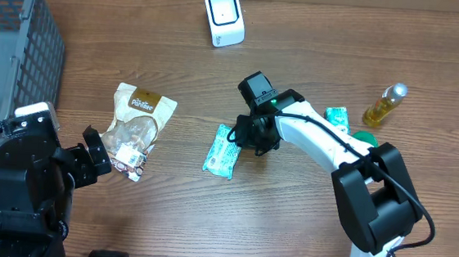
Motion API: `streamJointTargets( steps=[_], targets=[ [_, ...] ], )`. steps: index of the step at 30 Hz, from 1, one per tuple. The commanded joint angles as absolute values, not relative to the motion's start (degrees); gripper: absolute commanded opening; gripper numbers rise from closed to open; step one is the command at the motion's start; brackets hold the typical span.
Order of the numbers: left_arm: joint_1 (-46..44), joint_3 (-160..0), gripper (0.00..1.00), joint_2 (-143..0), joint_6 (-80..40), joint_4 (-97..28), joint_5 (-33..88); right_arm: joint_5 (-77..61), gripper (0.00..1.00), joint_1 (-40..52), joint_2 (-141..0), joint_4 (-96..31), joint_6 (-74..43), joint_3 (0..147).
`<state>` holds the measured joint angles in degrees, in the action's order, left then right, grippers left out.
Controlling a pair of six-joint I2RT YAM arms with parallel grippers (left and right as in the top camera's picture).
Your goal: Scan the item barcode
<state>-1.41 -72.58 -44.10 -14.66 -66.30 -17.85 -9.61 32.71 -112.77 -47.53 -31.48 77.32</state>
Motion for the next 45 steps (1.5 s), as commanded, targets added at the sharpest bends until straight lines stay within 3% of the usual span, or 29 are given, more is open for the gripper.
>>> streamJointTargets(
  steps=[1, 3, 4, 6, 9, 23, 45],
  targets=[
    [-1.1, -72.9, 0.99, -43.9, -14.8, -66.2, -18.4, -9.3, 0.41, 32.4, -107.2, -48.6, -31.0, 78.0],
    [-1.1, -72.9, 0.99, -43.9, -14.8, -66.2, -18.4, -11.3, 0.43, 32.6, -105.6, -49.0, -31.0, 78.5],
    [-1.1, -72.9, 1.00, -43.9, -14.8, -66.2, -18.4, -13.2, 0.37, 32.8, -105.1, -48.9, -31.0, 78.5],
    [-1.1, -72.9, 0.99, -43.9, -14.8, -66.2, -18.4, -17.0, 0.16, 33.4, -104.7, -48.9, -31.0, 78.5],
    [-1.1, -72.9, 1.00, -43.9, -14.8, -66.2, -18.4, -19.2, 0.04, 34.9, -104.7, -49.7, -31.1, 77.8],
    [-1.1, -72.9, 0.99, -43.9, -14.8, -66.2, -18.4, -14.4, 0.04, 43.8, -105.1, -39.8, -31.6, 71.3],
    [-1.1, -72.9, 0.99, -43.9, -14.8, -66.2, -18.4, -7.5, 0.04, 44.2, -106.2, -18.8, -31.7, 59.2]
  ],
)
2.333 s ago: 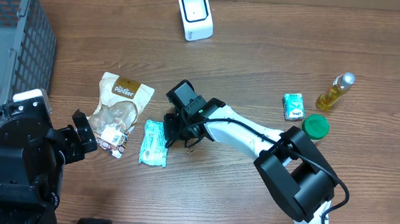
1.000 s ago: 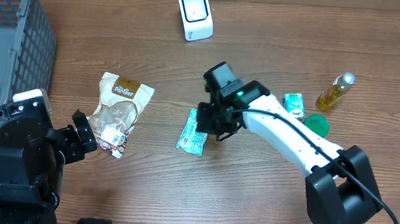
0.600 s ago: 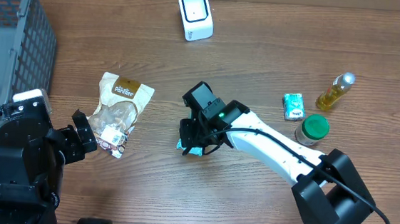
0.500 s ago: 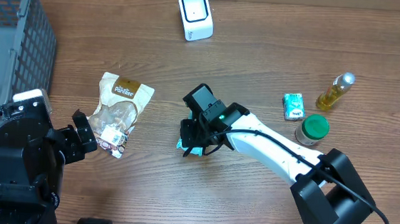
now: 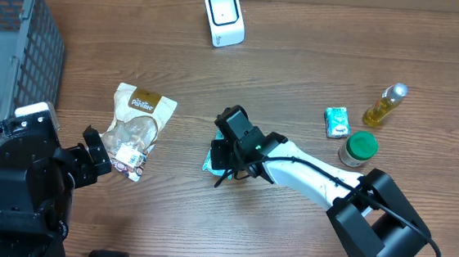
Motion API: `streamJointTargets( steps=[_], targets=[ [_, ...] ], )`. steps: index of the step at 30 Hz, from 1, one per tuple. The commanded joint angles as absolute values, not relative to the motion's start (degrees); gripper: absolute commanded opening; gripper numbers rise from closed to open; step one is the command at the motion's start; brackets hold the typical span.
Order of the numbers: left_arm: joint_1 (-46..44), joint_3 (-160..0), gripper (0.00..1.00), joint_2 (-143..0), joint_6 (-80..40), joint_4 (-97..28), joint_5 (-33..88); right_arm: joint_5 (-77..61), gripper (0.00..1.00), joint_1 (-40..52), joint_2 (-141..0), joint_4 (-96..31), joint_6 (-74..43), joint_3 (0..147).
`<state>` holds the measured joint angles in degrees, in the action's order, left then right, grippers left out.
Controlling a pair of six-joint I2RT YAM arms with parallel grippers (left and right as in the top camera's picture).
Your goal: Scan the item barcode
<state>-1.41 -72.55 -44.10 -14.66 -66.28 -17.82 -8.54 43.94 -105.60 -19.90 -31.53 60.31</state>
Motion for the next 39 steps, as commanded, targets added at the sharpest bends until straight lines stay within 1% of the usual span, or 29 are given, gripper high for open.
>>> streamJointTargets(
  steps=[1, 10, 15, 19, 22, 27, 34, 39],
  targets=[
    [-1.1, -72.9, 0.99, -43.9, -14.8, -66.2, -18.4, -7.6, 0.04, 44.2, -106.5, -18.6, -31.7, 59.2],
    [-1.1, -72.9, 1.00, -43.9, -14.8, -66.2, -18.4, -8.2, 0.04, 44.0, -106.6, -18.5, -31.4, 59.8],
    [-1.1, -72.9, 0.99, -43.9, -14.8, -66.2, -18.4, -19.2, 0.04, 41.1, -102.4, -20.8, -26.5, 64.2],
    [-1.1, -72.9, 1.00, -43.9, -14.8, -66.2, -18.4, -19.0, 0.04, 39.5, -99.2, -24.1, -26.5, 64.9],
    [-1.1, -72.9, 0.99, -43.9, -14.8, -66.2, -18.4, -17.8, 0.04, 39.5, -99.1, -27.4, -26.8, 64.8],
    [-1.1, -72.9, 1.00, -43.9, -14.8, -66.2, -18.4, -17.5, 0.04, 39.8, -99.1, -29.3, -26.8, 62.7],
    [-1.1, -72.9, 0.99, -43.9, -14.8, -66.2, -18.4, -11.9, 0.04, 40.2, -99.2, -28.0, -31.4, 57.6],
    [-1.1, -72.9, 1.00, -43.9, -14.8, -66.2, -18.4, -12.7, 0.04, 40.2, -99.4, -20.6, -31.7, 53.2]
  ],
)
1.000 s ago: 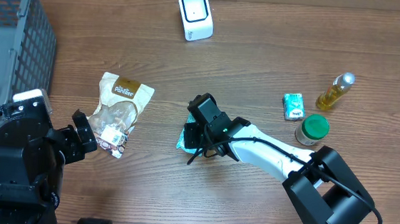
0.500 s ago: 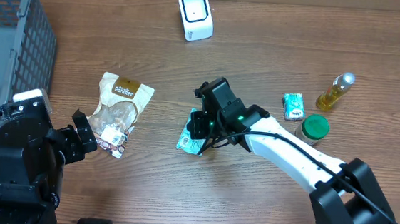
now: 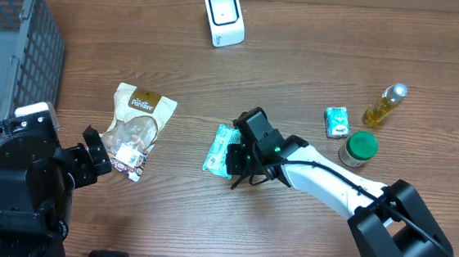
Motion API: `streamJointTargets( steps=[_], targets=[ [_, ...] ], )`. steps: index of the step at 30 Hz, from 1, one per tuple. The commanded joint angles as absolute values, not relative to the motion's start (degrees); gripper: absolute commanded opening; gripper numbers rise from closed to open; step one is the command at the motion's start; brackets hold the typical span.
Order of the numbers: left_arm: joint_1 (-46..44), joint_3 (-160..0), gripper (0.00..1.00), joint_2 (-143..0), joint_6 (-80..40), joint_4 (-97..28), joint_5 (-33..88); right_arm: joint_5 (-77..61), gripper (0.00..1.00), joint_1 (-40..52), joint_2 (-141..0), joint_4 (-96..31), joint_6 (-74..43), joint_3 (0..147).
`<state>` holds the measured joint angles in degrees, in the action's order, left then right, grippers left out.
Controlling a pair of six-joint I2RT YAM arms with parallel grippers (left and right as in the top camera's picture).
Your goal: Scan the item barcode
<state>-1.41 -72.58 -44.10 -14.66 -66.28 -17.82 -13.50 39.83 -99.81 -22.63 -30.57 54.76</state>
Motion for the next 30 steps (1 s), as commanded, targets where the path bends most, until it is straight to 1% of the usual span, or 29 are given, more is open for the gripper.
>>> streamJointTargets(
  steps=[1, 5, 13, 20, 23, 26, 30],
  targets=[
    [-1.1, -72.9, 0.99, -43.9, -14.8, -66.2, -18.4, -13.3, 0.04, 40.2, -99.5, -19.5, -31.7, 52.8],
    [-1.1, -72.9, 0.99, -43.9, -14.8, -66.2, -18.4, -14.2, 0.04, 40.2, -99.7, -18.7, -32.0, 52.4],
    [-1.1, -72.9, 0.99, -43.9, -14.8, -66.2, -18.4, -14.0, 0.04, 40.9, -102.9, -20.6, -38.9, 52.4],
    [-1.1, -72.9, 1.00, -43.9, -14.8, -66.2, -18.4, -16.1, 0.04, 41.2, -104.7, -20.3, -39.5, 52.8],
    [-1.1, -72.9, 0.99, -43.9, -14.8, -66.2, -18.4, -16.7, 0.04, 41.1, -104.5, -22.6, -42.0, 54.5],
    [-1.1, -72.9, 1.00, -43.9, -14.8, -66.2, -18.4, -16.8, 0.04, 41.1, -103.8, -25.2, -41.2, 58.1],
    [-1.1, -72.9, 1.00, -43.9, -14.8, -66.2, -18.4, -16.8, 0.04, 41.1, -102.8, -26.7, -34.6, 62.5]
  ],
)
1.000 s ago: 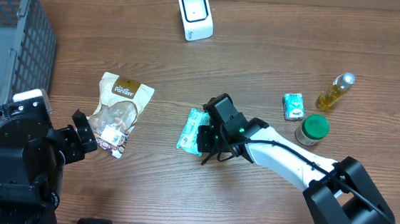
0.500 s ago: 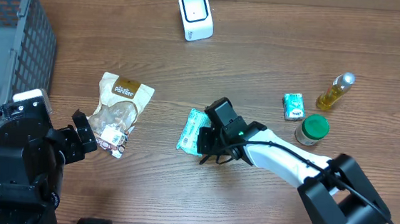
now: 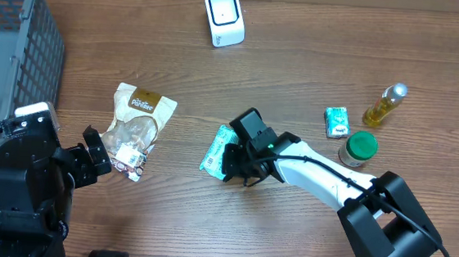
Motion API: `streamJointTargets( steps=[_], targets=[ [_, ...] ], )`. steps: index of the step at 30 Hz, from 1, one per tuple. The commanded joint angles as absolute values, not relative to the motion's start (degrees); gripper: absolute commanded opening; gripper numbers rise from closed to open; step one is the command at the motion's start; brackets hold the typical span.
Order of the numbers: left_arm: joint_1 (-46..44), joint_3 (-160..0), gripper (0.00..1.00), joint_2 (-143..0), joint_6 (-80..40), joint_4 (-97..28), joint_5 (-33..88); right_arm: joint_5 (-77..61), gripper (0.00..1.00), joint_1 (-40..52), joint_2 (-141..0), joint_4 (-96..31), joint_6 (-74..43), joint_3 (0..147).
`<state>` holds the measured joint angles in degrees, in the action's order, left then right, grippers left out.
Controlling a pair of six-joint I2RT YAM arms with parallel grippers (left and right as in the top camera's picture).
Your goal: Scan the item barcode
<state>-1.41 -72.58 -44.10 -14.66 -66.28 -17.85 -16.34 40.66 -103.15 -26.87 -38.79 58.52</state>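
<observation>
A teal packet (image 3: 213,151) lies flat at mid-table. My right gripper (image 3: 232,165) is down over its right edge; the wrist covers the fingers, so their state does not show. The white barcode scanner (image 3: 223,17) stands at the back centre, well away from the packet. My left gripper (image 3: 97,152) rests open near the front left, its fingertips by the lower left edge of a tan snack bag (image 3: 136,125). It holds nothing.
A grey wire basket (image 3: 10,46) fills the back left corner. At the right stand a small teal box (image 3: 337,121), a green-lidded jar (image 3: 360,147) and a yellow bottle (image 3: 385,105).
My right gripper has shifted slightly left, further onto the packet's right edge. The packet looks nudged a little to the left. The left arm has not moved.
My right gripper stood just right of the teal packet. Then it was over the packet itself, covering most of it. Then it was at the packet's right edge, and now it sits slightly further onto that edge. The left arm stayed still throughout.
</observation>
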Motion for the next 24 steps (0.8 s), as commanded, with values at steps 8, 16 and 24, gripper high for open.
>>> streamJointTargets(
  steps=[8, 16, 24],
  targets=[
    [-1.1, -72.9, 1.00, -43.9, -14.8, -66.2, -18.4, 2.3, 0.32, 39.5, -102.9, -26.4, -32.5, 63.4],
    [-1.1, -72.9, 0.99, -43.9, -14.8, -66.2, -18.4, 9.8, 0.51, 38.7, -102.9, -26.3, -32.9, 63.3],
    [-1.1, -72.9, 1.00, -43.9, -14.8, -66.2, -18.4, 9.8, 0.80, 38.6, -102.9, -26.8, -33.2, 62.9]
  ],
)
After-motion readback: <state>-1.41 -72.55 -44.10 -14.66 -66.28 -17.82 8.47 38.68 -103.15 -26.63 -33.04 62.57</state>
